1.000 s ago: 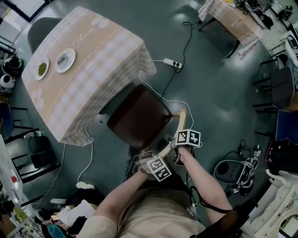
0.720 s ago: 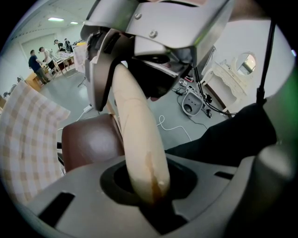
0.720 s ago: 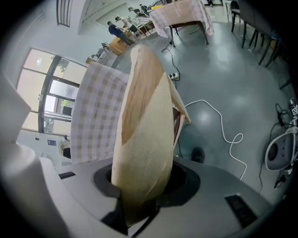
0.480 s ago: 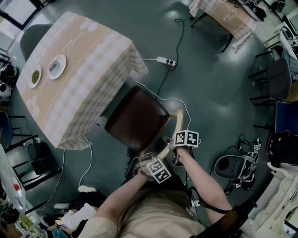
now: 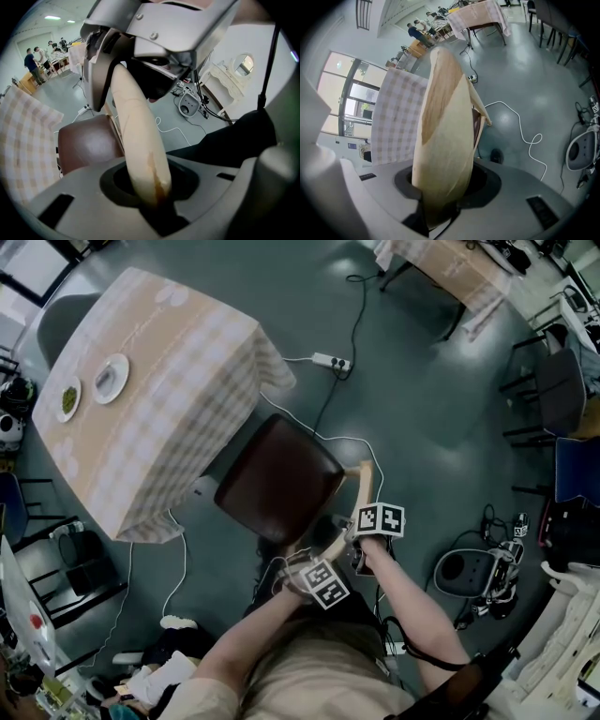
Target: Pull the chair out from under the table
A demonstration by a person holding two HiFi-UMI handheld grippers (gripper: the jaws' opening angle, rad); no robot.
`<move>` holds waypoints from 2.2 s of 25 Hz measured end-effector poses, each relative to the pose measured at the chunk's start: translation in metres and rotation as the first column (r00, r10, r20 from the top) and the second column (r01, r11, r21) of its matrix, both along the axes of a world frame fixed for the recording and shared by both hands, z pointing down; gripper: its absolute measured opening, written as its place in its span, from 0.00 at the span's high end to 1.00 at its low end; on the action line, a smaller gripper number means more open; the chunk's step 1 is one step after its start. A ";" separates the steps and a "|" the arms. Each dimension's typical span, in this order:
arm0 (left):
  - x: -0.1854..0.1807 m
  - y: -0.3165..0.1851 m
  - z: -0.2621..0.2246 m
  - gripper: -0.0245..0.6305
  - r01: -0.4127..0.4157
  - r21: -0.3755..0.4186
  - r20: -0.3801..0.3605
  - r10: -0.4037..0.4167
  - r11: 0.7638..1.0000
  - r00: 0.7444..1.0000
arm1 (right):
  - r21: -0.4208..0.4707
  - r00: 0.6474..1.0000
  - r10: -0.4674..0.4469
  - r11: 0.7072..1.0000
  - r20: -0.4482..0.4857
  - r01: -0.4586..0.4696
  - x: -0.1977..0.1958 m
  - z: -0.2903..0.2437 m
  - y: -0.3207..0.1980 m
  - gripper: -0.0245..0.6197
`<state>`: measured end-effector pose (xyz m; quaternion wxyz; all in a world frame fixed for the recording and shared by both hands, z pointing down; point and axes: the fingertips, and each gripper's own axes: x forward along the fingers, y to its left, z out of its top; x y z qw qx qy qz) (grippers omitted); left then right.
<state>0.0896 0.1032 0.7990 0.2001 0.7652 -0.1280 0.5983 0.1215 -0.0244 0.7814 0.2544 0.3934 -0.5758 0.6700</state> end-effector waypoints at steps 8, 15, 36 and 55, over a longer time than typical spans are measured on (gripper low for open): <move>0.008 0.006 0.001 0.81 -0.005 -0.011 -0.005 0.005 1.000 1.000 | -0.009 1.000 -0.010 1.000 -0.005 0.010 0.008 0.002 0.006 0.70; 0.015 0.005 0.002 0.80 -0.001 -0.019 -0.008 0.001 1.000 1.000 | -0.005 1.000 -0.013 1.000 -0.005 0.013 0.014 0.003 0.003 0.70; 0.029 0.021 0.003 0.78 -0.051 -0.044 -0.015 0.050 0.998 0.999 | -0.030 1.000 -0.025 0.999 -0.017 0.024 0.029 0.004 0.017 0.70; 0.052 0.025 0.003 0.76 -0.079 -0.067 -0.045 0.076 0.995 0.996 | -0.038 0.999 -0.036 0.999 -0.030 0.035 0.051 0.006 0.020 0.71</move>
